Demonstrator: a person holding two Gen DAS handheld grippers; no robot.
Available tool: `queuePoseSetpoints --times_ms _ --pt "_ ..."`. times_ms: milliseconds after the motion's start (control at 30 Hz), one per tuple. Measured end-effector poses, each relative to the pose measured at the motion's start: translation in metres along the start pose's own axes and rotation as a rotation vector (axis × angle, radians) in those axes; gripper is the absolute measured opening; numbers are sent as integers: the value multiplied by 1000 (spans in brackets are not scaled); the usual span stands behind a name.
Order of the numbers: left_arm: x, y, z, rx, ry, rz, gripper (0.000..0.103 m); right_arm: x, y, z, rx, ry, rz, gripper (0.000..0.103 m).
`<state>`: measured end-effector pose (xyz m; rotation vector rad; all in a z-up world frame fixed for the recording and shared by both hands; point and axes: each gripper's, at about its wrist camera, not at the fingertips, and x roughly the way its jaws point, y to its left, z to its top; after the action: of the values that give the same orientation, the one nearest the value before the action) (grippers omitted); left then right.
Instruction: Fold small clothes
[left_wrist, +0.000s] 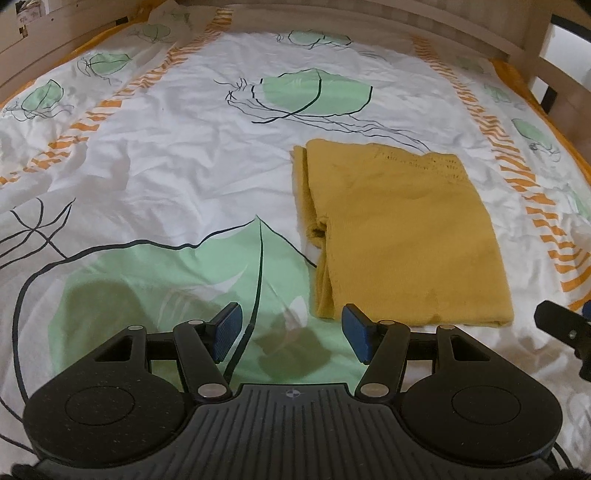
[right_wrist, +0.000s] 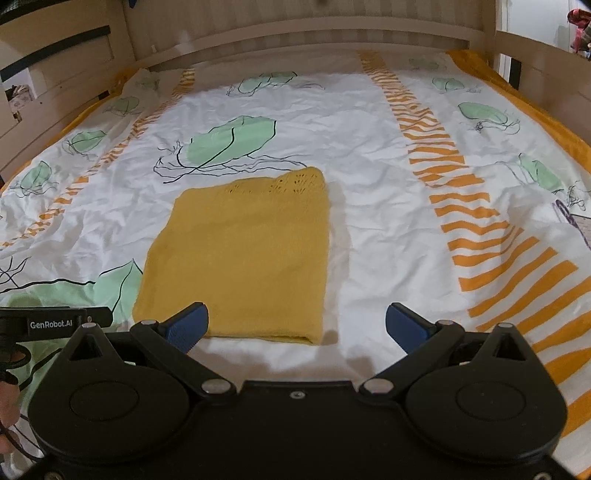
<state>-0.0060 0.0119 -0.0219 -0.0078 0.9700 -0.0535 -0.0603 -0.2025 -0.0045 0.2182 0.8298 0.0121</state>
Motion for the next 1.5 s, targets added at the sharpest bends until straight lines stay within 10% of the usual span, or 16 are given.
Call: queuePoseSetpoints --times_ms 1500 --pt "16 -4 8 27 73 5 58 27 5 6 17 96 15 102"
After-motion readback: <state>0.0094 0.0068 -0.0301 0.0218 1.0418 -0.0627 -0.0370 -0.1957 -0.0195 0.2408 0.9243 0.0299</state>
